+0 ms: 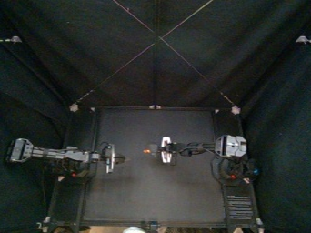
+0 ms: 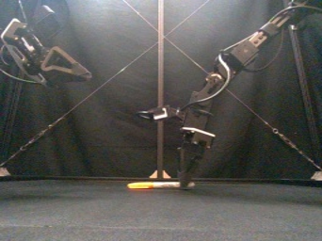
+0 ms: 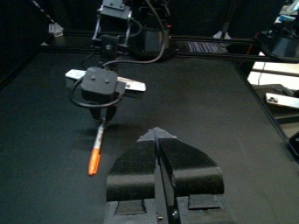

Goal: Uncap the pen

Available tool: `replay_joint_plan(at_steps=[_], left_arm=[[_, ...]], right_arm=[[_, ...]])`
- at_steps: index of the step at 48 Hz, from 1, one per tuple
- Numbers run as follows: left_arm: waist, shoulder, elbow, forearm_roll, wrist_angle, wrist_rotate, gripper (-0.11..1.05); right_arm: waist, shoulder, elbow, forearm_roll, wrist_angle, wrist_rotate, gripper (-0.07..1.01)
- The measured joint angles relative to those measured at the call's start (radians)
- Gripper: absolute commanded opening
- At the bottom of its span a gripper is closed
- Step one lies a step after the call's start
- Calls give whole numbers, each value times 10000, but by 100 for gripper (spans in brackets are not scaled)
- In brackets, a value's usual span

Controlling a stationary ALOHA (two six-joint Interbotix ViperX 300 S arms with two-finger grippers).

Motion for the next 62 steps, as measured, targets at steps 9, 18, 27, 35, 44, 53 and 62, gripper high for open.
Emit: replay_joint_plan(at_steps=[9,18,27,35,44,53,62], left_arm=[[15,0,-15,-107,0,0,59],[15,0,-15,-138,0,-15,74],[0,0,-31,-138,0,-31,78],[15,230,-138,-138,0,-31,78],[0,997,-491,-138,0,-31,78],[46,1749,-782,-138,0,15,78],[322,2056,-813,-138,0,-15,78]], right_arm=[[460,-522,-184,15,-46,-61,45],[828,-966,-399,15,-261,-31,45],[1012,-1365,-583,15,-445,-46,45],[1150,-1641,-598,-61,-951,-46,45],[1227,-1779,-598,-107,-1396,-46,44],[1212,-1810,-598,-107,-1519,-31,45],[1227,-1948,-598,-123,-1580,-46,45]])
